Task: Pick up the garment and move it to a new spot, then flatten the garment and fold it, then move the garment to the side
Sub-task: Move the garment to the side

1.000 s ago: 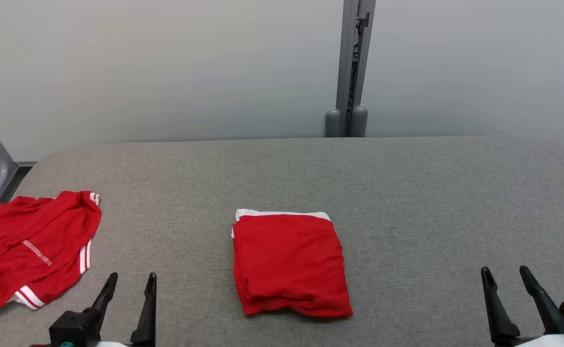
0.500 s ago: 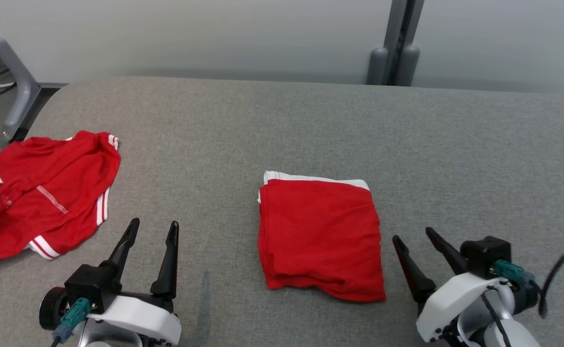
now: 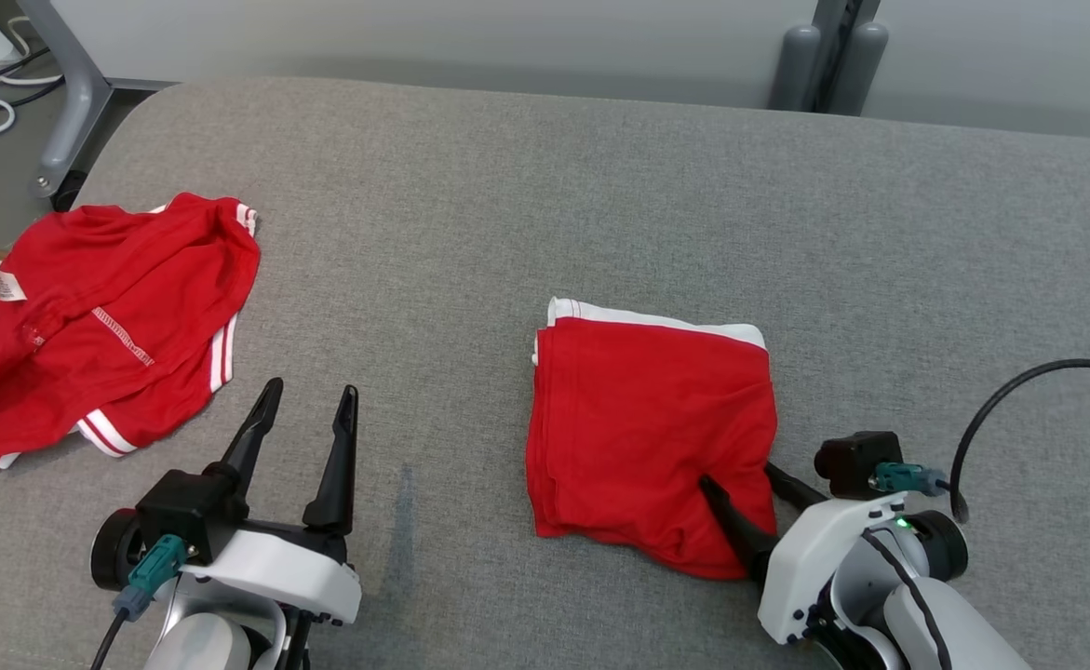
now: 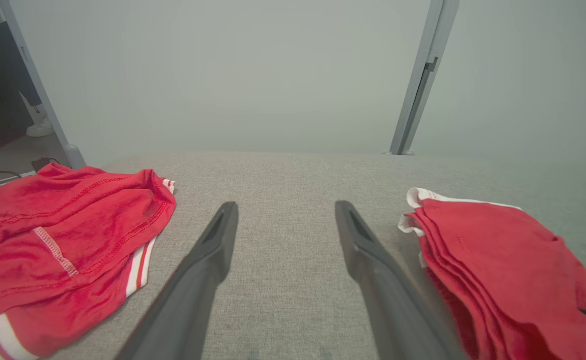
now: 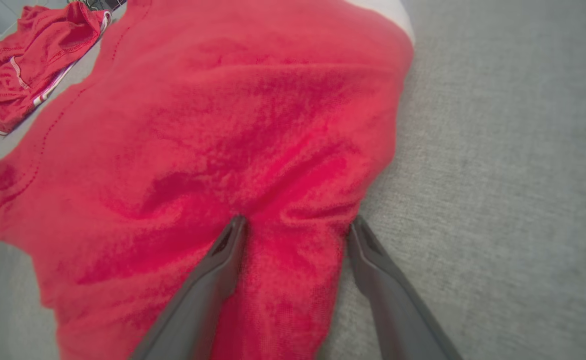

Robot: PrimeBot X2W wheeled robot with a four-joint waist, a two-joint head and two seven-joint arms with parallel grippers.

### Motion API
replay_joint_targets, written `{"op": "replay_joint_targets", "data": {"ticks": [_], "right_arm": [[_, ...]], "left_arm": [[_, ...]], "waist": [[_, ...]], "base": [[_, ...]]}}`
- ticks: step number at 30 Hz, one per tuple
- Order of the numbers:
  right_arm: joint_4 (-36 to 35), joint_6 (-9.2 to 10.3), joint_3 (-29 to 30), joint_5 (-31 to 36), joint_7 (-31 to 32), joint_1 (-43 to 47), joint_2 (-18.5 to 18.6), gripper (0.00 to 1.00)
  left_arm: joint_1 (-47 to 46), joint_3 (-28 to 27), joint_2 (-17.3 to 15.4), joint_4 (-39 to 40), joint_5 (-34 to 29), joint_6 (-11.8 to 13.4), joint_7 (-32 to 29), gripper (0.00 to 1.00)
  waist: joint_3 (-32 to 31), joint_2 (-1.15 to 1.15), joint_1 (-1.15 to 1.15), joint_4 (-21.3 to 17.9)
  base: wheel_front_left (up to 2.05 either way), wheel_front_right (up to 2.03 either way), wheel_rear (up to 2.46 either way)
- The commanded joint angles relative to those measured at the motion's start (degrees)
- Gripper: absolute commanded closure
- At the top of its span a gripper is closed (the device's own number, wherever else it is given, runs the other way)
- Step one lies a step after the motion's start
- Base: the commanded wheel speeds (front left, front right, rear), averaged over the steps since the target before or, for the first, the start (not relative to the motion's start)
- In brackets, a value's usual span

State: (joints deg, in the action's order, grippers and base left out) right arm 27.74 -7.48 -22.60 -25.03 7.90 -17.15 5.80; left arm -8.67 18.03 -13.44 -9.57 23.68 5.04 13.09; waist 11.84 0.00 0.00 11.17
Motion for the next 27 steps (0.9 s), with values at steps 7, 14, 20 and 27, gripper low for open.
{"op": "replay_joint_targets", "data": {"ticks": [7, 14, 20, 27], "right_arm": [[2.99, -0.03, -3.80, -4.39, 1.31, -1.31, 1.22, 1.00], [2.38, -0.01, -6.11, -5.88, -1.31, -2.86, 4.18, 1.00], [1.54, -0.01, -7.25, -6.05, -2.35, -3.24, 8.62, 1.00], [-0.34, -0.02, -9.75, -6.45, -3.30, -6.52, 12.95, 1.00]], "left_arm": [[-1.41, -0.16, -0.14, -1.01, -0.09, -0.16, 0.64, 0.00], [-0.40, -0.44, -0.83, -0.88, 0.16, 0.39, 0.68, 0.00], [-0.44, -0.35, -1.40, 0.29, -0.01, 0.63, 0.40, 0.00], [-1.89, -0.40, -2.35, 2.27, -0.37, 0.81, -0.14, 0.00]], "waist": [[-0.44, 0.00, 0.00, -0.39], [-1.38, 0.00, 0.00, -3.51], [-1.12, 0.00, 0.00, -8.39], [1.93, 0.00, 0.00, -14.08]], "base": [[0.00, 0.00, 0.00], [0.00, 0.00, 0.00], [0.00, 0.00, 0.00], [0.00, 0.00, 0.00]]}}
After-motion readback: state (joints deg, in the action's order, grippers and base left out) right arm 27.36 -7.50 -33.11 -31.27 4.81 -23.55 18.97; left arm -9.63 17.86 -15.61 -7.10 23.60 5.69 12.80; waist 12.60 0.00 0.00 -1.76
